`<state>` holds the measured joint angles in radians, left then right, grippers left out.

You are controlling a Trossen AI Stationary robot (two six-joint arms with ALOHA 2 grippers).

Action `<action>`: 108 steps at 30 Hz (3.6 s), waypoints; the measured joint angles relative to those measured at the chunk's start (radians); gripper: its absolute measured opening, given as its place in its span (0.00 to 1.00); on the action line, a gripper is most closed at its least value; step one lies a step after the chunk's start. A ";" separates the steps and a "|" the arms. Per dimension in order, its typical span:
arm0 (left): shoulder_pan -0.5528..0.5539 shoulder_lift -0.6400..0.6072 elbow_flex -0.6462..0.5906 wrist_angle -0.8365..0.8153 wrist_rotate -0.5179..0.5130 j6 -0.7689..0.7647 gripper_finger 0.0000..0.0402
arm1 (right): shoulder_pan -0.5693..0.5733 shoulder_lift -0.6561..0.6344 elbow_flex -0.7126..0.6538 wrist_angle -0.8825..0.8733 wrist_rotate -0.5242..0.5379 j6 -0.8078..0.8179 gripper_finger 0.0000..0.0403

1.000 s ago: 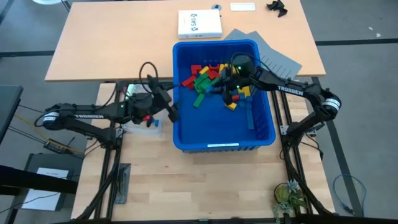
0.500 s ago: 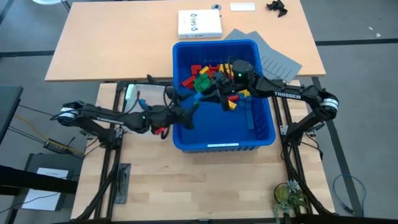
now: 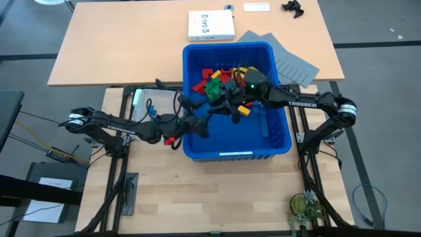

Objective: Sort blocks
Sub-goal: Put the blue block into the transparent bin

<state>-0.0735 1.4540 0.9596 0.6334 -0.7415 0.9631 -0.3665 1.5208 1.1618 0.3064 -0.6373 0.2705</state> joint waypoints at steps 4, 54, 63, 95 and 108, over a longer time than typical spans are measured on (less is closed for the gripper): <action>-0.009 0.000 0.000 0.004 -0.029 0.032 0.55 | -0.001 0.002 0.000 0.003 -0.006 0.003 0.32; 0.077 -0.306 0.156 -1.053 -0.194 -1.028 0.35 | -0.178 -0.133 0.000 -0.093 0.068 -0.307 0.72; 0.100 -0.381 0.155 -1.513 -0.132 -1.371 0.35 | -0.181 -0.133 0.000 -0.181 0.089 -0.363 0.74; 0.127 -0.349 0.147 -1.674 -0.008 -1.593 0.78 | -0.208 0.074 0.000 -1.260 0.915 -0.832 0.76; 0.126 -0.348 0.147 -1.664 -0.020 -1.513 0.78 | -0.241 0.264 0.007 -1.314 1.053 -0.897 0.73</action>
<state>0.0525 1.1061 1.1069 -1.0309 -0.7612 -0.5495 -0.6076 1.7848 1.1690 -1.0074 0.4160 -0.6266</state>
